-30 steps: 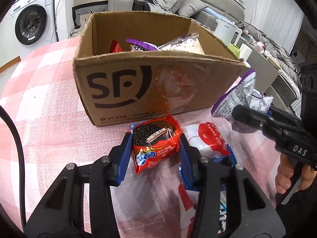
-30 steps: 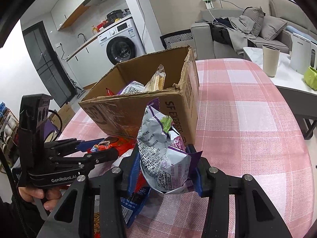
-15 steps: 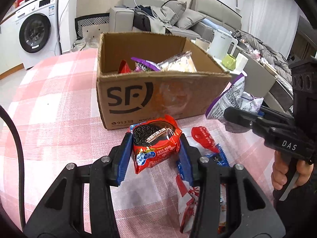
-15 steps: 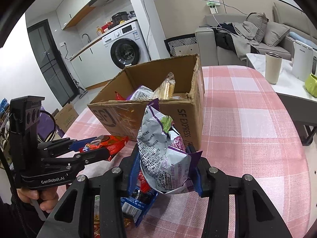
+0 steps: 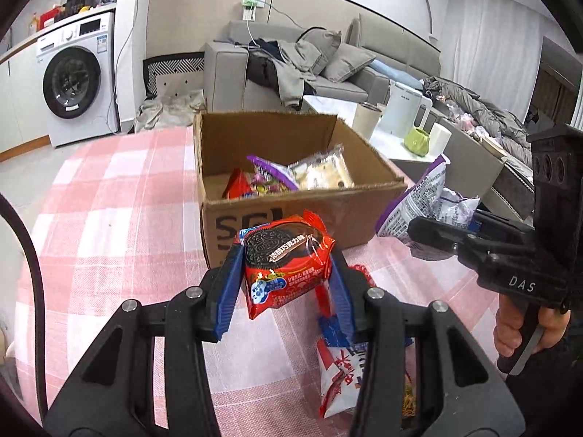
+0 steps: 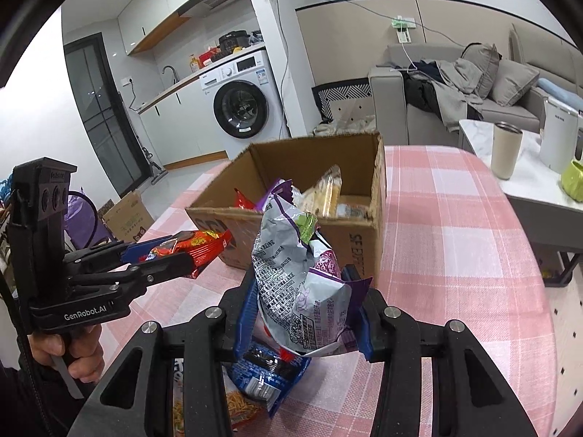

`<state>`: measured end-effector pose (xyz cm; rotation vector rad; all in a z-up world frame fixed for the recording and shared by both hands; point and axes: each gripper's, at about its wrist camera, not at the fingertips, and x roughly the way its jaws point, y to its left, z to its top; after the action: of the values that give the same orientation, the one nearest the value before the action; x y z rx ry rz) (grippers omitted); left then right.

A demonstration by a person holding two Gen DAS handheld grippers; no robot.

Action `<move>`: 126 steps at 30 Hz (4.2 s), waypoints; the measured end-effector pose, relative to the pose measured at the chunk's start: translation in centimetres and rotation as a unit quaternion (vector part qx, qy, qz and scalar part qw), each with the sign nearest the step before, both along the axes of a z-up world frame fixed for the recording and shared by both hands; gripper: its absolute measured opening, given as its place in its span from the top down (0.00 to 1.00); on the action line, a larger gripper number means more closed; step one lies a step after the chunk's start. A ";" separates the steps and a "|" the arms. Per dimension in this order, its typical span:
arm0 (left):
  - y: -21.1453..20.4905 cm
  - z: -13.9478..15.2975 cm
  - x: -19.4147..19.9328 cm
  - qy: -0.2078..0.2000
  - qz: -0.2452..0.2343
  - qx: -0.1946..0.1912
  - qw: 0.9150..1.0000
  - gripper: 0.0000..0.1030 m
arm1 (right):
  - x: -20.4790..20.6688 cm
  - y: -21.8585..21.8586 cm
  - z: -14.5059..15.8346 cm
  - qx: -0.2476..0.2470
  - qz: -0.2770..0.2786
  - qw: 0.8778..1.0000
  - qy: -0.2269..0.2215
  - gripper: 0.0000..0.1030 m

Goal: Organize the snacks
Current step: 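Lift both packs and carry them over the cardboard box, then open both grippers to drop the packs into the box, then move both grippers back toward the remaining snacks on the table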

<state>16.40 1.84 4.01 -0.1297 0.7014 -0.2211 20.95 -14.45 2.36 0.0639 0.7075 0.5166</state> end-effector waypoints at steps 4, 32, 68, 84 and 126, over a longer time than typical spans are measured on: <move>0.3 1.5 -0.5 -0.015 0.006 0.004 1.000 0.59 | 0.0 0.1 1.2 0.003 -0.001 1.000 -0.010 0.56; -0.4 5.6 5.5 -0.047 0.027 0.019 0.998 0.59 | 4.1 1.9 4.2 0.030 -0.015 0.999 -0.030 0.56; -1.2 1.3 13.2 -0.024 0.026 0.036 0.999 0.35 | 7.7 1.8 3.1 0.037 -0.029 0.999 -0.022 0.53; -0.8 2.3 4.3 -0.054 0.041 0.035 0.997 0.00 | 1.9 -0.2 3.0 0.017 -0.021 0.999 -0.027 0.01; 1.3 -2.5 -10.9 -0.021 0.087 0.055 0.994 0.01 | -12.3 0.1 -5.6 -0.035 0.004 0.997 0.074 0.00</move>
<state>5.45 3.10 1.51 -0.0806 0.6548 -0.0178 8.69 -14.32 -3.27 0.0348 0.8704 0.4981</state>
